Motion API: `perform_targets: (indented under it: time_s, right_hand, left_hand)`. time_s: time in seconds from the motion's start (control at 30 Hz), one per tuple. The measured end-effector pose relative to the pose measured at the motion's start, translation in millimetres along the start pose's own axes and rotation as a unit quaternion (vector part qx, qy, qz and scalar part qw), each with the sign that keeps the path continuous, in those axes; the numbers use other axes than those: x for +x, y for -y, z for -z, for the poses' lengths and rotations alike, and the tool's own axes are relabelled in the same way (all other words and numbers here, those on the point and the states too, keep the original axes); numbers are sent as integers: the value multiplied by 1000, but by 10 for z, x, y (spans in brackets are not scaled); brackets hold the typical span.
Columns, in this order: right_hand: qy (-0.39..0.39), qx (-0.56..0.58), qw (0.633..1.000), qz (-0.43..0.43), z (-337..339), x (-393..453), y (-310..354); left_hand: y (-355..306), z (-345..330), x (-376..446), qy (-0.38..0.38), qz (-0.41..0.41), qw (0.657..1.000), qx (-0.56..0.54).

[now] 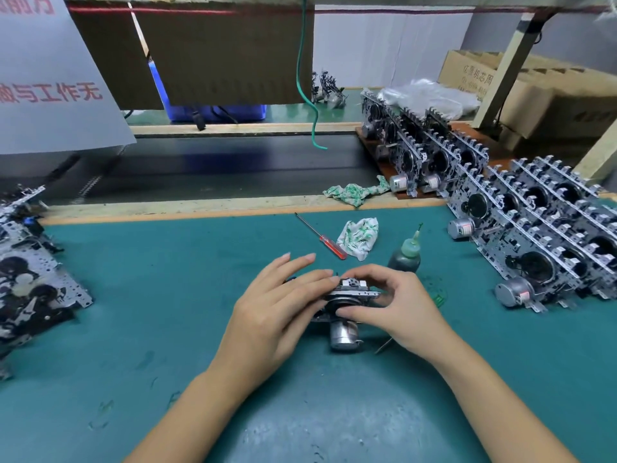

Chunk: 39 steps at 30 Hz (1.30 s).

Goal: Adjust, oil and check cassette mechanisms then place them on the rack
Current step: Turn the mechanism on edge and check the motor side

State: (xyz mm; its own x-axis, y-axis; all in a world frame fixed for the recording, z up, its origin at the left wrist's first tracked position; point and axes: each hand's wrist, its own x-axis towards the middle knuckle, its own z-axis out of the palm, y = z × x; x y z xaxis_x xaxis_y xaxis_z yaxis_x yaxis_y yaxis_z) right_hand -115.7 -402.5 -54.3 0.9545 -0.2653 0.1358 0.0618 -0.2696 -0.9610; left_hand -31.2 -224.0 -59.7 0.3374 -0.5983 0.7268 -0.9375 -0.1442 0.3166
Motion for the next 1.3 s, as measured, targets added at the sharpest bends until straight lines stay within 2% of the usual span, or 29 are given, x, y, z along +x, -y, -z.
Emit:
perform_targets:
  time_s: [0.13, 0.43, 0.53, 0.6, 0.73, 0.87, 1.0, 1.1, 1.23, 1.3]
  right_hand:
    - [-7, 7, 1000, -6, -5, -9, 4]
    - [-10, -106, 993, 48, 60, -72, 68]
    - [-87, -209, 962, 153, 157, -107, 90]
    - [-104, -281, 933, 199, 192, -111, 43]
    - [-68, -353, 917, 173, 189, -107, -45]
    - [-81, -315, 925, 197, 221, -110, -44]
    - [-37, -345, 928, 135, 195, -104, -80]
    - [-59, -344, 924, 155, 208, -102, -87]
    - [-60, -362, 923, 113, 176, -101, -92]
    - [-93, -339, 926, 137, 174, -109, -31]
  left_hand:
    - [-8, -35, -6, -15, 14, 1000, 10]
    - [-13, -54, -28, -27, 17, 999, 18]
    - [-8, -60, -31, -28, 10, 999, 28]
    - [-5, -61, -31, -28, 8, 999, 32]
    - [-6, -62, -38, -31, 8, 999, 36]
    - [-15, -69, -36, -34, 6, 999, 36]
    - [-9, -61, -32, -35, 9, 999, 36]
    - [-13, -58, -34, -37, 6, 999, 33]
    - [-20, -51, -16, -33, 11, 999, 30]
    - [-10, -37, -14, -28, 6, 999, 29]
